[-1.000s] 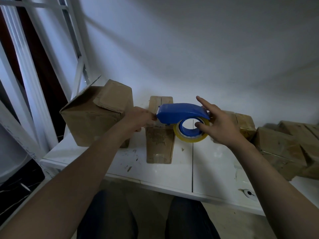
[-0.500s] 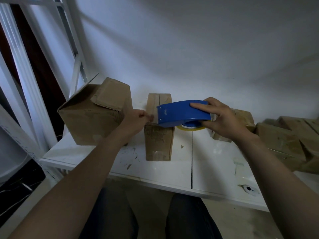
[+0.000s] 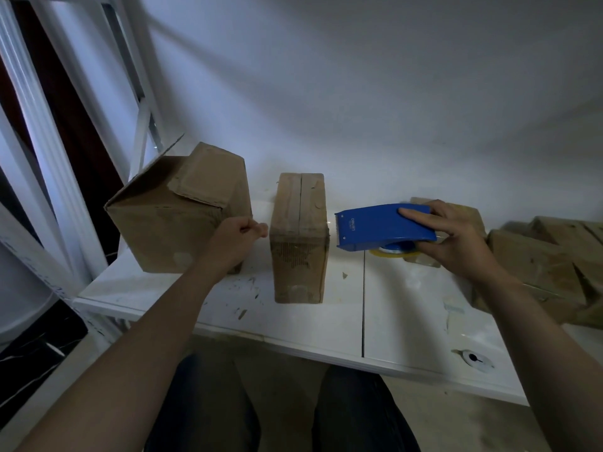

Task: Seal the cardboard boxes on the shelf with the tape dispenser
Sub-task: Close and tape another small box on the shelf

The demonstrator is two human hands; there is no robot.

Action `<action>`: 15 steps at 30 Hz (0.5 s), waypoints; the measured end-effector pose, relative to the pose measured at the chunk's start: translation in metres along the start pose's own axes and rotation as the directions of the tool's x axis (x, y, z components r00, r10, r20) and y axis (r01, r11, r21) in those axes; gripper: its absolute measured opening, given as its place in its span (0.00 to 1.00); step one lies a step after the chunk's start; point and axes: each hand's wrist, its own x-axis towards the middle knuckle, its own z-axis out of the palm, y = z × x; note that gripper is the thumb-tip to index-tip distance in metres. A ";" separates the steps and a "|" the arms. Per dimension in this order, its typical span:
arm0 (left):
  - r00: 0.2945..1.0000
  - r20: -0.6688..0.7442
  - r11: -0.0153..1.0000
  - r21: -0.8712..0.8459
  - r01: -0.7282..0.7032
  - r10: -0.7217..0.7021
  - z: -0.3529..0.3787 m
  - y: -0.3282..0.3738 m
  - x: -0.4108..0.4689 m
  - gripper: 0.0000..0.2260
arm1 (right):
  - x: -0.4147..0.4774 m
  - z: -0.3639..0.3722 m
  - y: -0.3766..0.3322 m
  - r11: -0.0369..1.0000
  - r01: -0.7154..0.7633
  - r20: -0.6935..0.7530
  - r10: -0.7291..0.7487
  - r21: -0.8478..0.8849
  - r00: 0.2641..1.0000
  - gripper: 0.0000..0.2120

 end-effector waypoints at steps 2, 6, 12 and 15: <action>1.000 0.006 1.000 -0.008 0.026 -0.026 0.003 -0.005 0.002 0.12 | 0.001 0.000 0.000 0.999 0.017 -0.005 -0.017 -0.041 1.000 0.39; 0.999 -0.023 0.999 -0.025 0.045 -0.046 0.007 -0.016 0.009 0.12 | 0.004 0.008 0.001 0.998 0.038 -0.022 -0.040 -0.051 0.999 0.43; 0.998 -0.065 1.000 -0.014 0.026 -0.027 0.008 -0.025 0.014 0.12 | 0.007 0.021 0.011 0.999 0.016 -0.036 -0.018 -0.052 0.999 0.41; 0.997 -0.080 1.000 -0.006 0.023 -0.023 0.010 -0.029 0.015 0.12 | 0.008 0.026 0.013 0.999 -0.004 -0.034 0.002 -0.053 0.999 0.39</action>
